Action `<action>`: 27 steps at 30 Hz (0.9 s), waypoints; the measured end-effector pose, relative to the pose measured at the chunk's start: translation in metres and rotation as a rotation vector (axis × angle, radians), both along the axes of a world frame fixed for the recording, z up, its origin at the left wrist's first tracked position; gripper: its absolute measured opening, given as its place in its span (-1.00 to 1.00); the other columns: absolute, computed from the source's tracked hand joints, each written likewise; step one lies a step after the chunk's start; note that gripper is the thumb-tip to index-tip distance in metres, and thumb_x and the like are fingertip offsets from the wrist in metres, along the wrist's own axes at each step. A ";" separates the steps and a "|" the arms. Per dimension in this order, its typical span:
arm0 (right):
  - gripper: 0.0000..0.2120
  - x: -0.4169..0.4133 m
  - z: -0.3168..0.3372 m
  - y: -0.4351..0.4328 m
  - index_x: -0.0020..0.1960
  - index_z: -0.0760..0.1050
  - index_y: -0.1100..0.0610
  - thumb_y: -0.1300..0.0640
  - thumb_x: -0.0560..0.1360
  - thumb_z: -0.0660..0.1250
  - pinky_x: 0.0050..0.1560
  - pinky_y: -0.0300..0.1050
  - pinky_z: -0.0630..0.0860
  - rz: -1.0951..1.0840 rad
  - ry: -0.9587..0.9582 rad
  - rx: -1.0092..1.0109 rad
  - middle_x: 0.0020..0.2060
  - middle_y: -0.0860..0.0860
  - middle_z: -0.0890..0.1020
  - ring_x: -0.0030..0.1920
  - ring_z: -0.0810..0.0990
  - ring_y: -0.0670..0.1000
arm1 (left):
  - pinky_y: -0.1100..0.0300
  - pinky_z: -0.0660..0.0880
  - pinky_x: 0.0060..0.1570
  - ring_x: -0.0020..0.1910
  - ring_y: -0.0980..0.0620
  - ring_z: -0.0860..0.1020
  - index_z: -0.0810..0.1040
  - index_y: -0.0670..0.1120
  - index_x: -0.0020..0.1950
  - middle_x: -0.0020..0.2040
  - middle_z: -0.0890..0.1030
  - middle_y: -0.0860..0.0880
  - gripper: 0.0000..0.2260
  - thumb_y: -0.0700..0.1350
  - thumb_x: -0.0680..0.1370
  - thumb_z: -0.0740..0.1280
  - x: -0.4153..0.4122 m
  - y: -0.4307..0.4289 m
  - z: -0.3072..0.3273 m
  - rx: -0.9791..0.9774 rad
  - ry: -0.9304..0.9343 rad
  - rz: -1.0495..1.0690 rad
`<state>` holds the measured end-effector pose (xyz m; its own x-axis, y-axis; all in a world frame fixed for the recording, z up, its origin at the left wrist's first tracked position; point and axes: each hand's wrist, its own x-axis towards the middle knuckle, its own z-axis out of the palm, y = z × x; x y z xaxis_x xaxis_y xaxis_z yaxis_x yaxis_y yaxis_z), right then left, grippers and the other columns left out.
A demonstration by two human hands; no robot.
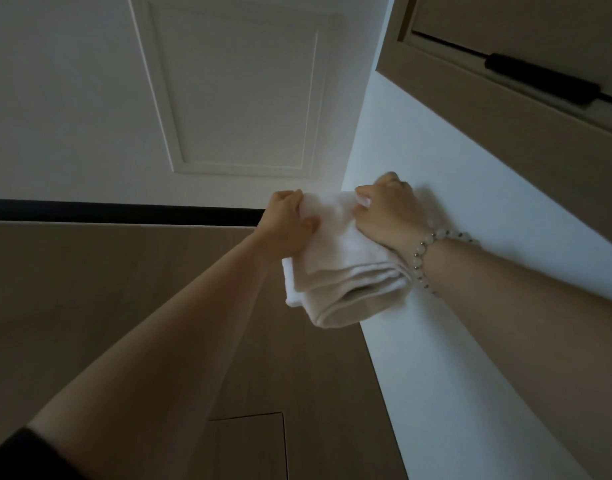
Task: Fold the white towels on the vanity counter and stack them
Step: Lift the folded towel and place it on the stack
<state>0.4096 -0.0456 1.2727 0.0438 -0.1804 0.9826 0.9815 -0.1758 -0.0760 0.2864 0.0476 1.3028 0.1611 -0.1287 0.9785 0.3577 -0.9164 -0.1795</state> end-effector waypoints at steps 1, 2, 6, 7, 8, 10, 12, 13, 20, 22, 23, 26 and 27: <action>-0.68 -0.005 -0.002 0.001 0.26 0.47 0.10 0.10 0.55 0.14 0.29 0.01 0.31 -0.035 -0.056 -0.021 0.30 0.12 0.35 0.31 0.32 0.18 | 0.23 0.36 0.08 0.23 -0.13 0.44 0.42 -0.27 0.27 0.33 0.39 -0.19 -0.62 -0.08 0.53 0.29 0.000 0.002 -0.001 0.014 -0.004 -0.009; -0.65 -0.011 -0.003 0.002 0.30 0.44 0.05 0.09 0.55 0.11 0.30 0.03 0.24 -0.049 -0.092 -0.071 0.35 0.08 0.34 0.35 0.29 0.14 | 0.23 0.33 0.15 0.28 -0.10 0.41 0.38 -0.25 0.35 0.37 0.36 -0.16 -0.56 -0.07 0.54 0.29 0.000 0.003 -0.002 0.018 -0.008 -0.024; -0.58 -0.015 0.005 0.006 0.47 0.18 -0.01 -0.01 0.62 -0.03 0.39 0.09 0.09 -0.101 -0.110 -0.315 0.50 0.05 0.16 0.48 0.12 0.08 | 0.25 0.22 0.32 0.39 -0.01 0.33 0.27 -0.12 0.46 0.45 0.30 -0.06 -0.57 -0.07 0.60 0.20 -0.003 0.001 -0.014 -0.023 -0.069 -0.203; -0.55 -0.011 0.006 0.005 0.51 0.10 0.00 -0.04 0.63 -0.05 0.43 0.07 0.06 -0.081 -0.115 -0.359 0.52 0.07 0.09 0.51 0.07 0.06 | 0.21 0.28 0.34 0.35 -0.02 0.39 0.35 -0.10 0.42 0.41 0.37 -0.07 -0.63 -0.08 0.62 0.17 -0.004 0.002 -0.020 -0.022 -0.133 -0.296; -0.52 -0.007 0.006 0.005 0.53 0.02 0.00 -0.06 0.64 -0.05 0.47 0.01 0.02 -0.056 -0.119 -0.396 0.53 0.08 0.03 0.52 0.01 0.04 | 0.11 0.38 0.30 0.26 -0.03 0.48 0.44 -0.08 0.34 0.32 0.47 -0.08 -0.70 -0.10 0.62 0.16 -0.006 0.006 -0.026 -0.013 -0.208 -0.405; -0.49 -0.001 0.006 0.004 0.54 -0.07 0.00 -0.07 0.64 -0.05 0.46 -0.09 -0.05 -0.045 -0.131 -0.441 0.54 0.07 -0.05 0.53 -0.05 0.01 | -0.01 0.53 0.11 0.04 -0.05 0.59 0.55 -0.05 0.13 0.10 0.59 -0.07 -0.82 -0.11 0.60 0.19 -0.009 0.018 -0.037 -0.013 -0.392 -0.572; -0.47 0.001 0.008 0.002 0.54 -0.10 0.01 -0.08 0.63 -0.04 0.46 -0.12 -0.06 -0.065 -0.143 -0.466 0.54 0.06 -0.06 0.53 -0.05 0.00 | 0.04 0.55 0.04 -0.01 -0.04 0.59 0.53 -0.04 0.02 0.05 0.60 -0.06 -0.88 -0.06 0.53 0.29 -0.011 0.040 -0.044 -0.077 -0.512 -0.592; -0.46 0.001 0.009 0.001 0.54 -0.10 0.01 -0.09 0.63 -0.04 0.45 -0.14 -0.06 -0.081 -0.145 -0.475 0.54 0.05 -0.05 0.53 -0.05 0.00 | 0.09 0.53 0.03 0.05 -0.03 0.57 0.51 -0.06 0.07 0.10 0.57 -0.06 -0.78 0.01 0.48 0.35 -0.012 0.052 -0.047 -0.135 -0.513 -0.566; -0.46 -0.005 0.009 -0.004 0.54 -0.09 0.07 -0.05 0.64 -0.02 0.42 -0.22 -0.04 -0.166 -0.157 -0.495 0.53 0.09 0.03 0.52 -0.03 -0.01 | 0.00 0.39 0.28 0.34 -0.15 0.38 -0.04 -0.13 0.53 0.45 0.26 -0.16 -0.05 0.03 0.37 0.50 0.007 0.099 -0.055 -0.642 -0.073 -0.732; -0.48 -0.006 -0.001 -0.004 0.53 0.01 0.06 -0.02 0.63 0.04 0.39 -0.22 0.01 -0.080 -0.164 -0.429 0.52 0.07 0.11 0.51 0.04 -0.01 | 0.03 0.49 0.17 0.21 -0.11 0.51 0.33 -0.18 0.39 0.29 0.49 -0.12 -0.33 0.04 0.39 0.48 0.010 0.104 -0.054 -0.535 0.092 -0.745; -0.51 -0.006 -0.009 -0.003 0.51 0.10 0.05 0.01 0.62 0.10 0.38 -0.23 0.06 0.005 -0.170 -0.371 0.50 0.04 0.17 0.49 0.12 -0.01 | 0.09 0.54 0.06 0.10 -0.06 0.58 0.49 -0.17 0.22 0.14 0.60 -0.10 -0.58 -0.03 0.44 0.44 0.012 0.104 -0.056 -0.478 0.156 -0.763; -0.57 -0.011 -0.053 0.001 0.36 0.40 0.02 -0.04 0.51 0.28 0.28 -0.31 0.16 0.294 -0.206 -0.138 0.38 -0.06 0.39 0.38 0.31 -0.09 | 0.31 0.52 -0.28 -0.30 0.18 0.60 0.57 -0.18 -0.07 -0.23 0.60 -0.04 -0.93 -0.29 0.52 0.30 0.017 0.095 -0.066 -0.418 0.209 -0.865; -0.49 -0.016 -0.072 0.005 0.32 0.44 0.00 -0.16 0.43 0.33 0.30 -0.31 0.15 0.336 -0.250 -0.086 0.34 -0.12 0.41 0.36 0.31 -0.14 | 0.37 0.47 -0.35 -0.37 0.22 0.56 0.57 -0.22 -0.05 -0.26 0.58 -0.03 -0.91 -0.32 0.52 0.28 0.017 0.091 -0.070 -0.407 0.211 -0.879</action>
<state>0.3938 -0.0409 1.2009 -0.1554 -0.1142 0.9812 0.9717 0.1613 0.1726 0.3037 0.1382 1.2323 0.3459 0.0539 0.9367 -0.4818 -0.8465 0.2266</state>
